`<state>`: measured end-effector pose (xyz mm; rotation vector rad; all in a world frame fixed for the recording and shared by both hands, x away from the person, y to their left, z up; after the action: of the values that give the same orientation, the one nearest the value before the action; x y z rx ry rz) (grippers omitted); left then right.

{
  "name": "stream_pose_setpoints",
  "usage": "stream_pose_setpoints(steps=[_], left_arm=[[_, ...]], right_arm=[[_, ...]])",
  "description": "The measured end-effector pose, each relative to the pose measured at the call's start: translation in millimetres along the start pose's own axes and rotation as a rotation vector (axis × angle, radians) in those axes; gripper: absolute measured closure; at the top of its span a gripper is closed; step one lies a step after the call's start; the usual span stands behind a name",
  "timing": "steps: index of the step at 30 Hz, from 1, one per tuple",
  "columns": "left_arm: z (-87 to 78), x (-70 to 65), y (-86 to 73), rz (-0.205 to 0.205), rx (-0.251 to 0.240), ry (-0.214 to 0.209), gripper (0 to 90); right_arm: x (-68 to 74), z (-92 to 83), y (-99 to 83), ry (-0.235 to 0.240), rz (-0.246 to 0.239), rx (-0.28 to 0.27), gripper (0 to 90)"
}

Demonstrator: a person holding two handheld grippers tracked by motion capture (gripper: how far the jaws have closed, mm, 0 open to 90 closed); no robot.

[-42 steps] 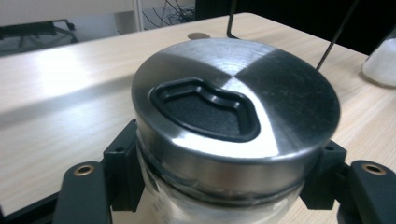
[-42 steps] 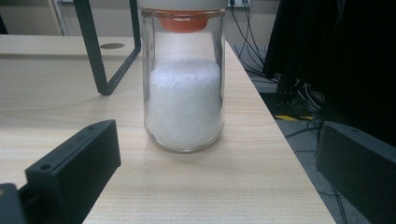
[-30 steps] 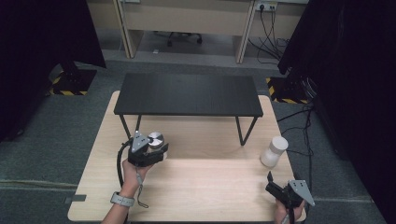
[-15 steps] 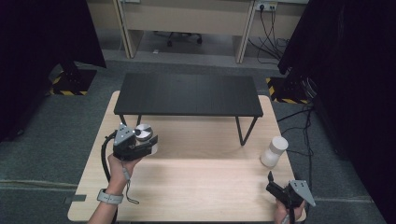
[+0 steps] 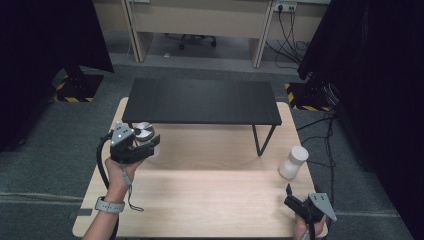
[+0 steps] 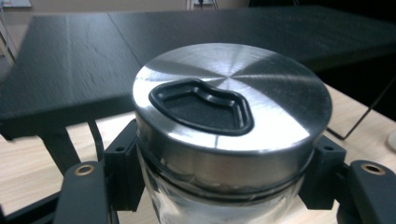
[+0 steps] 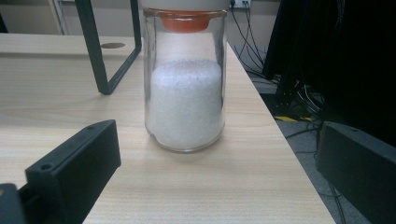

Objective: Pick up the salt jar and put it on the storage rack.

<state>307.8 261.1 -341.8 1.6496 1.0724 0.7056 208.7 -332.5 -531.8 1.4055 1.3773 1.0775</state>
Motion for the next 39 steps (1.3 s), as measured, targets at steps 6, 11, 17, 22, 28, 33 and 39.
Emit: stream_pose_setpoints(steps=[6, 11, 17, 22, 28, 33, 39], left_arm=[[-1.5, 2.0, 16.5, -0.014, -0.004, 0.019, 31.3], [-1.0, 2.3, 30.0, -0.007, -0.007, 0.034, 31.3], [3.0, 2.1, 44.9, 0.007, -0.008, 0.046, 31.3], [4.4, 1.4, 55.0, 0.022, -0.016, 0.042, 31.3], [6.5, 1.9, 65.9, 0.043, -0.017, 0.045, 31.3], [13.3, 5.6, 73.6, 0.042, -0.025, 0.058, 31.3], [21.7, 8.8, 80.5, 0.057, -0.028, 0.072, 31.3]], right_arm=[[-0.6, -0.4, -0.5, 0.002, 0.004, -0.005, 0.2], [-0.9, -0.5, -0.8, 0.005, 0.002, -0.008, 0.3], [-1.2, -0.8, -1.2, 0.006, 0.003, -0.011, 0.3], [-1.1, -0.6, -1.0, 0.005, 0.001, -0.009, 0.2], [-1.1, -0.8, -1.0, 0.002, 0.006, -0.009, 0.2], [-1.0, -0.9, -1.2, -0.002, 0.011, -0.011, 0.2], [-1.0, -0.6, -0.7, -0.001, 0.009, -0.008, 0.2]])
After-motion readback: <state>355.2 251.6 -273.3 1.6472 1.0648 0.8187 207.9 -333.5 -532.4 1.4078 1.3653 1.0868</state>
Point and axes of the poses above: each handheld gripper's, and its own axes: z roughly forward along the jaws, y roughly out of its top, x roughly to its left, the point moved 4 cm from there along z, roughly forward along the jaws, and after that the axes turned 2 degrees about z, right-handed, at the moved point
